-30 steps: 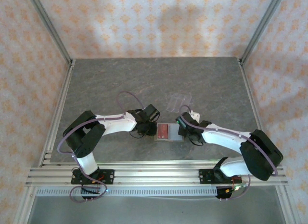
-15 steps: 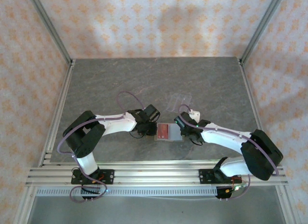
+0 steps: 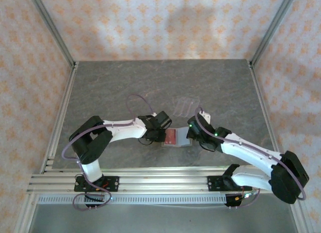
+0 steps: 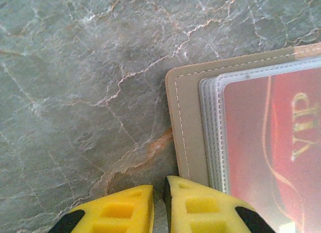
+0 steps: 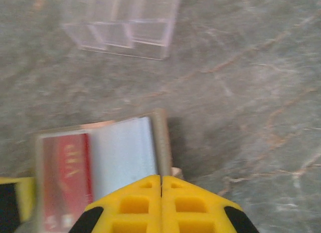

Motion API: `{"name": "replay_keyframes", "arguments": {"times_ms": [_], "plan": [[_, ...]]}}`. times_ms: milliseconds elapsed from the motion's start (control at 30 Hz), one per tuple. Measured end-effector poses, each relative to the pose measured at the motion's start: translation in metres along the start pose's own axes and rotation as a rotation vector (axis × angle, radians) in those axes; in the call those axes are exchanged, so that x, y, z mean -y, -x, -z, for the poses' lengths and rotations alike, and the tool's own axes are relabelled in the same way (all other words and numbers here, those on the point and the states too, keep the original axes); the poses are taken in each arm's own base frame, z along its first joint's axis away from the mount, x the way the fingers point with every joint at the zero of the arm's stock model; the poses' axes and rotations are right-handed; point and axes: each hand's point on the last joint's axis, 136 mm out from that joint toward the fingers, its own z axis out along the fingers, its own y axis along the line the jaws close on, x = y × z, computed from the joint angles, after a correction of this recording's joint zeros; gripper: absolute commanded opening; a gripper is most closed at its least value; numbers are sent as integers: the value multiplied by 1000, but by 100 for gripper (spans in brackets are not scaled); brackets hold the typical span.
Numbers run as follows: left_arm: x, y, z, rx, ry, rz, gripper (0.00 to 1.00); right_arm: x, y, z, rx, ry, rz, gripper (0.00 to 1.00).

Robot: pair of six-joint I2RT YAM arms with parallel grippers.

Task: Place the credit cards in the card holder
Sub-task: Close the card holder at the center of the table.

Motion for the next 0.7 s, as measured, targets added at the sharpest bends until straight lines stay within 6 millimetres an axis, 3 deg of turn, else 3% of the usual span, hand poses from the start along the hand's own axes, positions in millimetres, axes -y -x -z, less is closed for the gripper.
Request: {"name": "replay_keyframes", "arguments": {"times_ms": [167,433,633,700], "plan": [[1,0,-1,6,15,25,15,-37,-4,-5,-40,183,-47,0],[0,0,-1,19,7,106,15,-92,-21,-34,-132,490,-224,0],[-2,-1,1,87,-44,175,17,-119,-25,-45,-182,625,-310,0],[-3,-1,1,100,-53,204,20,-125,-28,-52,-197,654,-340,5]]}}
